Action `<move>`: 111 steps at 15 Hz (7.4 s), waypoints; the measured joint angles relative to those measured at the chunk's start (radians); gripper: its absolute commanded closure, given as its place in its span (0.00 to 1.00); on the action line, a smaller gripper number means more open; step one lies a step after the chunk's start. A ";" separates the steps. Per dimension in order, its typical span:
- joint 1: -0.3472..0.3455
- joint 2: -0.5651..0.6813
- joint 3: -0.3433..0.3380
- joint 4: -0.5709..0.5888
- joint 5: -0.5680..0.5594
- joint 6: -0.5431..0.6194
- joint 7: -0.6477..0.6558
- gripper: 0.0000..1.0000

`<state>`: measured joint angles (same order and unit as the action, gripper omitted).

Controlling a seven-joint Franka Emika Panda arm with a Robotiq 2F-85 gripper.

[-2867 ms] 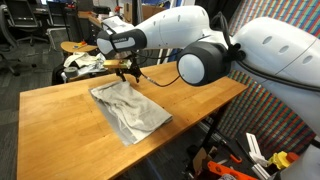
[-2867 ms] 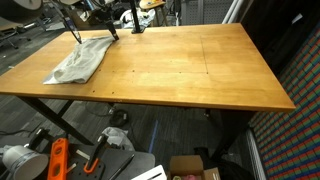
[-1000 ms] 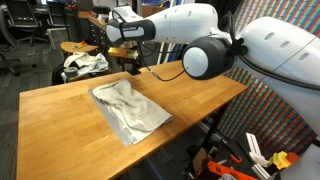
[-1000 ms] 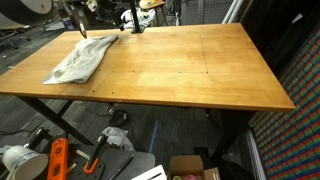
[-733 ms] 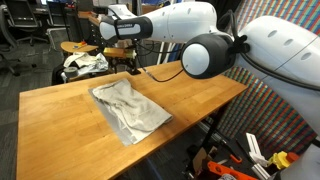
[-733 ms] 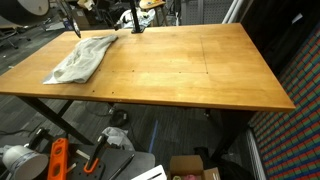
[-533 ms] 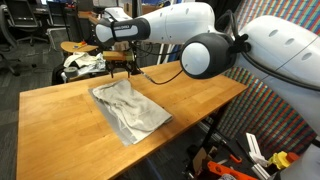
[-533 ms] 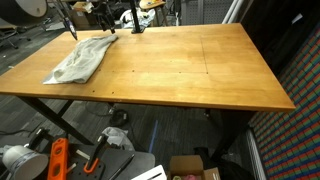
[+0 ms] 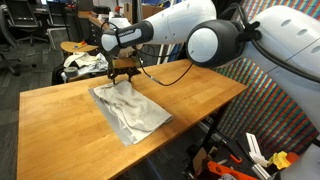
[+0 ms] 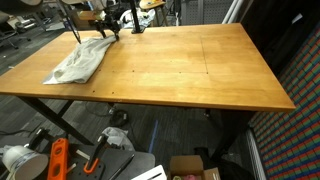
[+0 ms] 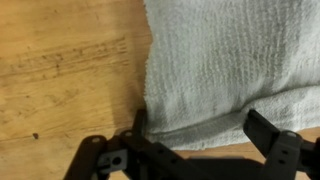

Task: Fold the cloth on the table

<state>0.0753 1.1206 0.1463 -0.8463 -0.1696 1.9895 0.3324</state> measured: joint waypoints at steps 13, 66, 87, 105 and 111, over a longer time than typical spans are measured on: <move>-0.097 -0.362 -0.017 -0.572 0.176 0.290 -0.213 0.00; 0.092 -0.457 -0.144 -0.758 -0.005 0.159 -0.181 0.86; 0.066 -0.436 -0.228 -0.760 0.027 0.318 -0.002 0.85; -0.016 -0.730 -0.122 -1.138 0.252 0.597 -0.110 0.00; 0.082 -0.859 -0.059 -1.346 0.217 0.821 -0.050 0.00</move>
<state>0.1573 0.2614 0.0877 -2.1927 0.0470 2.8105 0.2822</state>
